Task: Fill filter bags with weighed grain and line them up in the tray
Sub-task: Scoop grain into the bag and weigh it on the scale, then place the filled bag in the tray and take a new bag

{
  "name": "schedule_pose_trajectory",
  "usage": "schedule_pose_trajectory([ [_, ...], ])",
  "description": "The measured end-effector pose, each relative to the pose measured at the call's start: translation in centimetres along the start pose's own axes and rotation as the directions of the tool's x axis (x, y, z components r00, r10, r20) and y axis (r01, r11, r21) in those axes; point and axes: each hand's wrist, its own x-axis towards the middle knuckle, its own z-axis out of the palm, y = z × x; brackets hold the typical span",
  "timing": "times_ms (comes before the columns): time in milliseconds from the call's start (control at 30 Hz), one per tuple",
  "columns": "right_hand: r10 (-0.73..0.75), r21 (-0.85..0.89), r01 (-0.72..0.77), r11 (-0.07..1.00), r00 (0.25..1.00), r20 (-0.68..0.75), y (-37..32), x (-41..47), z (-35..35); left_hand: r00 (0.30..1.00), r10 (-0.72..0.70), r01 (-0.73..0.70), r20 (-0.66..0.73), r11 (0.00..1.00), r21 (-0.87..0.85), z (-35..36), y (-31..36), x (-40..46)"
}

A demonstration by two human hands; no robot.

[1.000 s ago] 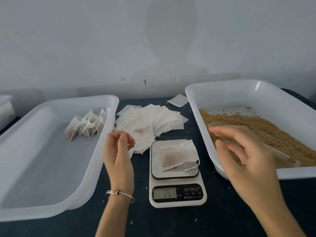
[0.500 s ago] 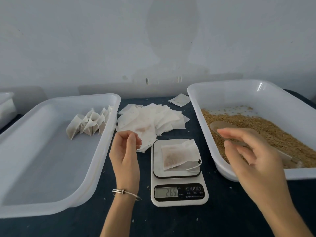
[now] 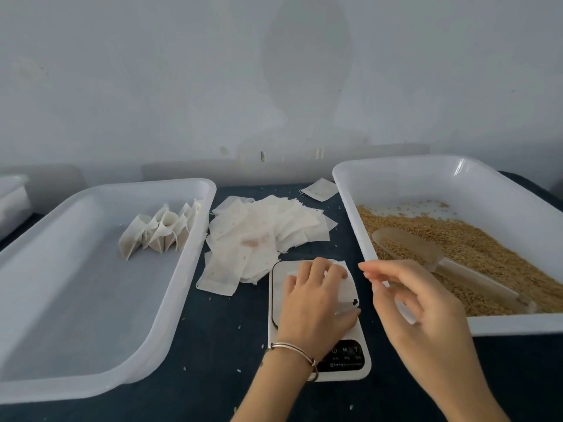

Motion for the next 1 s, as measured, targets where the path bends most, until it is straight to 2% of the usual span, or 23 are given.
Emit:
schedule_pose_trajectory([
  [100, -0.013, 0.003, 0.013, 1.0, 1.0, 0.0, 0.1, -0.1, -0.1, 0.998, 0.011, -0.004, -0.065, 0.995, 0.105, -0.6, -0.1, 0.5],
  [133, -0.012, 0.013, 0.012, 1.0, 1.0, -0.004, 0.2, 0.0, -0.1, 0.994, -0.007, 0.015, -0.105, 0.997, 0.081, -0.9, -0.4, 0.6],
  [200, -0.015, 0.027, 0.015, 1.0, 1.0, -0.004, 0.3, 0.1, -0.1, 0.972, -0.184, 0.167, -0.147, 0.979, -0.119, -2.2, -1.4, 1.0],
  [267, -0.017, 0.037, 0.016, 0.999, 1.0, 0.009, 0.3, 0.3, 0.4, 0.915, -0.391, 0.319, -0.101, 0.852, -0.414, -4.0, -3.3, 1.4],
  [300, -0.015, 0.048, 0.014, 0.999, 1.0, 0.021, 0.2, 0.4, 0.9, 0.887, -0.455, 0.347, -0.083, 0.774, -0.53, -5.4, -4.5, 1.6],
  [367, -0.012, 0.078, 0.007, 0.997, 0.998, 0.058, -0.2, 0.7, 2.0, 0.842, -0.531, 0.352, -0.096, 0.675, -0.648, -8.7, -7.2, 2.2],
  [433, -0.013, 0.109, 0.001, 0.994, 0.994, 0.11, -0.7, 1.1, 3.4, 0.803, -0.576, 0.343, -0.153, 0.657, -0.671, -12.2, -10.7, 2.8],
  [500, -0.026, 0.122, 0.007, 0.993, 0.987, 0.161, -1.2, 1.5, 4.7, 0.768, -0.599, 0.385, -0.226, 0.714, -0.584, -15.4, -15.1, 3.5],
  [600, -0.045, 0.114, 0.023, 0.993, 0.979, 0.2, -1.5, 1.6, 5.9, 0.729, -0.607, 0.546, -0.316, 0.794, -0.267, -18.5, -22.9, 3.9],
  [700, -0.054, 0.109, 0.032, 0.994, 0.976, 0.212, -1.4, 1.5, 6.4, 0.619, -0.697, 0.743, -0.362, 0.669, -0.02, -19.2, -30.5, 3.6],
  [767, -0.039, 0.1, 0.017, 0.995, 0.973, 0.228, -1.3, 1.2, 6.5, 0.553, -0.777, 0.824, -0.301, 0.564, 0.055, -18.6, -33.8, 3.1],
  [833, -0.035, 0.094, 0.014, 0.996, 0.972, 0.233, -1.1, 0.9, 6.6, 0.521, -0.824, 0.852, -0.224, 0.519, 0.074, -17.4, -35.2, 2.5],
  [933, -0.021, 0.072, 0.002, 0.997, 0.965, 0.261, -1.2, 0.7, 6.5, 0.565, -0.816, 0.825, -0.118, 0.559, 0.087, -15.2, -34.3, 2.3],
  [1000, -0.008, 0.068, -0.012, 0.998, 0.96, 0.278, -1.3, 0.7, 6.5, 0.664, -0.737, 0.747, -0.126, 0.661, 0.07, -14.6, -32.0, 3.4],
])
